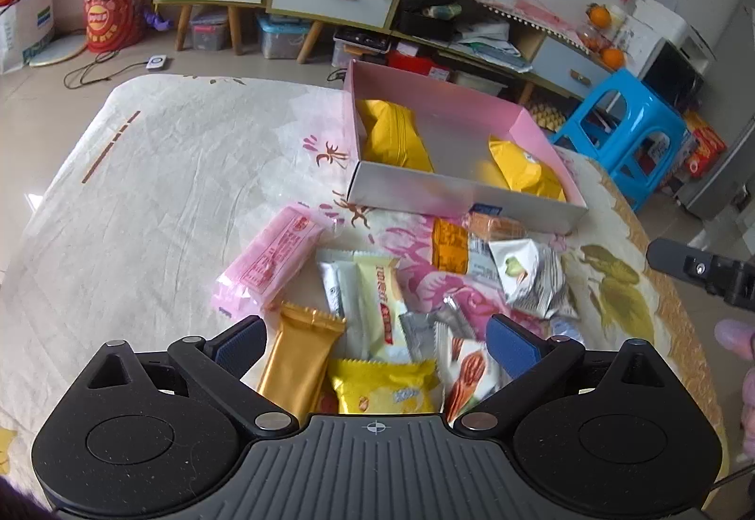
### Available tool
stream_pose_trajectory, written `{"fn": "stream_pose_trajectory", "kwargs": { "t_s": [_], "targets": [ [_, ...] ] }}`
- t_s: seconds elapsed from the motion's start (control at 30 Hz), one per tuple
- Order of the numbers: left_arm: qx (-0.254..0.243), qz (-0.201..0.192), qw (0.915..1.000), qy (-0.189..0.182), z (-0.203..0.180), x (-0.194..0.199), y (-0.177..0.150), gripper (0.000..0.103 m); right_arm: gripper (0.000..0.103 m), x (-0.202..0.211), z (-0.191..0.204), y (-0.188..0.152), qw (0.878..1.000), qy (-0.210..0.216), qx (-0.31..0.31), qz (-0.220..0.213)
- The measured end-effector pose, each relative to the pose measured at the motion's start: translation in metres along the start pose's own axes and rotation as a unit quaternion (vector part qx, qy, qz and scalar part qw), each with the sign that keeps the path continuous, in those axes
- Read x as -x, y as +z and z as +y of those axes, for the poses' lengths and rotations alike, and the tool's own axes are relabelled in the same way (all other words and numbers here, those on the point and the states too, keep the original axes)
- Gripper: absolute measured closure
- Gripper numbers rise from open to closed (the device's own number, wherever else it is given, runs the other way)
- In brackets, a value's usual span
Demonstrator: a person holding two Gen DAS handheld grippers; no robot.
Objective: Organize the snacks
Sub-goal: 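Move both open tools back over the snack pile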
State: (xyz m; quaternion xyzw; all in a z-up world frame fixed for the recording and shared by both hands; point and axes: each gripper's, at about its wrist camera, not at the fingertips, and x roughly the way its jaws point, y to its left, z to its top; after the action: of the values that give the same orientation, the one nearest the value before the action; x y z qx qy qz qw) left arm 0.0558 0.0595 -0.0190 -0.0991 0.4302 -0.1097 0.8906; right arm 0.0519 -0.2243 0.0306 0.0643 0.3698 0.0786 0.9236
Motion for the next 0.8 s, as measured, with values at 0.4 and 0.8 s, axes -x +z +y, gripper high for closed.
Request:
{"fn": "stream_pose_trajectory", "kwargs": {
  "t_s": [0.4,0.8],
  "targets": [
    [-0.066,0.004,0.9977,0.014,0.017,0.005,-0.034,0.003,0.008,0.004,0.008,-0.030,0.999,0.011,0.043,0.001],
    [-0.107,-0.023,0.9936,0.028,0.043,0.000,-0.054,0.005,0.008,-0.007,0.020,-0.069,0.991,0.009,0.127,0.030]
  ]
}}
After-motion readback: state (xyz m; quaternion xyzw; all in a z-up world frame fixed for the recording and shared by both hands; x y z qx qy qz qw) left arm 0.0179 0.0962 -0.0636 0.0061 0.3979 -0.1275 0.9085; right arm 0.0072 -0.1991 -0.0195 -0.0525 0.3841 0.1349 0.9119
